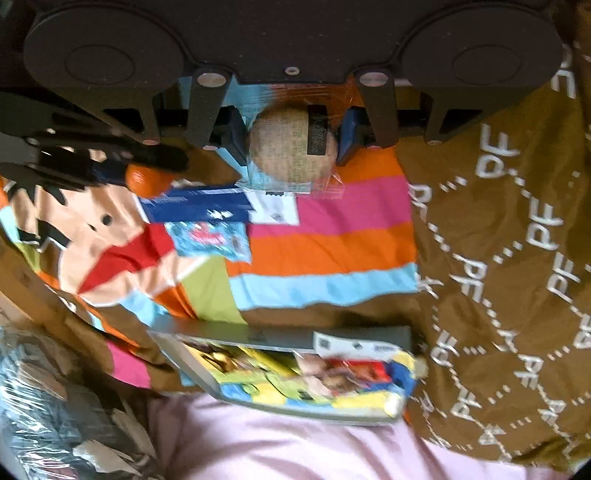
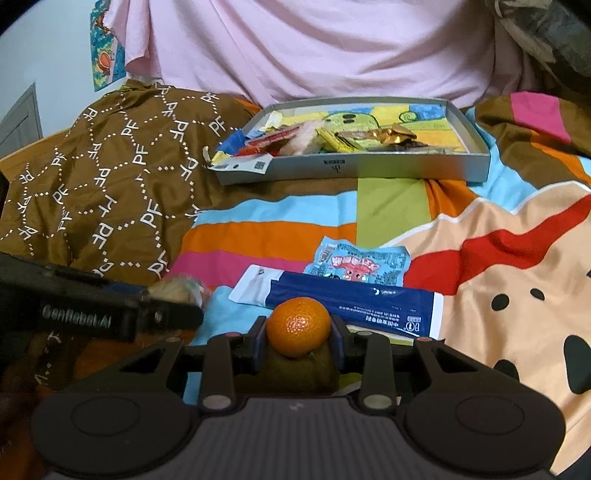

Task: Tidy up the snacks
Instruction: 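Lift the biscuit and orange and carry both over the grey tray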

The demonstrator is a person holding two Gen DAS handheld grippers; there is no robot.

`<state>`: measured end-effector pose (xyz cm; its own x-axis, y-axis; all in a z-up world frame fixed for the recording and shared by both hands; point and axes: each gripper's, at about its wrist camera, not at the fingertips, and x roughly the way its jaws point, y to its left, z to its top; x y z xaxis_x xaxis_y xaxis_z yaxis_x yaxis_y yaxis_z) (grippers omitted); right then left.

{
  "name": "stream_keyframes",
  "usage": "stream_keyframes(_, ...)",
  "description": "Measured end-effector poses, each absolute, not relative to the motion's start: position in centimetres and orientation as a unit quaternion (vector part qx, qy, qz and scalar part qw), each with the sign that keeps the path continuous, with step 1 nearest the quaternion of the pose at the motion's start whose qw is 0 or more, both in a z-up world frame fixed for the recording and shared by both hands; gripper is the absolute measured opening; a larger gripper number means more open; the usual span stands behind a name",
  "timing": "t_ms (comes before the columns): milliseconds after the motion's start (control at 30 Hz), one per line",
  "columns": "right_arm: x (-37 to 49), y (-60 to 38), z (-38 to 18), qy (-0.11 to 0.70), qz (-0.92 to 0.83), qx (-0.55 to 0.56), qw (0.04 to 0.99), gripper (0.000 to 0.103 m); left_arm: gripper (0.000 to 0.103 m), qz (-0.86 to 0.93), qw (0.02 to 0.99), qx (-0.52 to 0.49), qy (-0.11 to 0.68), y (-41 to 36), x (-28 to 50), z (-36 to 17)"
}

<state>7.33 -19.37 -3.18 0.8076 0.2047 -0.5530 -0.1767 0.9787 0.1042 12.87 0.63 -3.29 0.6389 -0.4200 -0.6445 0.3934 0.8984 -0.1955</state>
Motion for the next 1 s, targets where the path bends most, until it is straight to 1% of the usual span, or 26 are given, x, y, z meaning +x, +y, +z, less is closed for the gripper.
stream_keyframes(433, 6.6, -19.4, -2.7, 0.269, 0.106, 0.022, 0.957, 0.039, 0.051, -0.204, 0.924, 0.008, 0.323, 0.4, 12.8, -2.4)
stream_keyframes(633, 7.0, -19.7, -3.0, 0.276, 0.110, 0.038, 0.954, 0.039, 0.051, -0.196, 0.926, -0.043, 0.319, 0.8, 12.7, -1.9)
stream_keyframes(833, 7.4, -20.1, -3.2, 0.275, 0.115, 0.052, 0.953, 0.039, 0.051, -0.193, 0.924, -0.077, 0.321, 0.7, 13.2, -1.9)
stream_keyframes(1000, 7.8, -20.5, -3.3, 0.271, 0.111, 0.054, 0.955, 0.039, 0.051, -0.196, 0.925, -0.095, 0.313, 0.2, 14.0, -0.8)
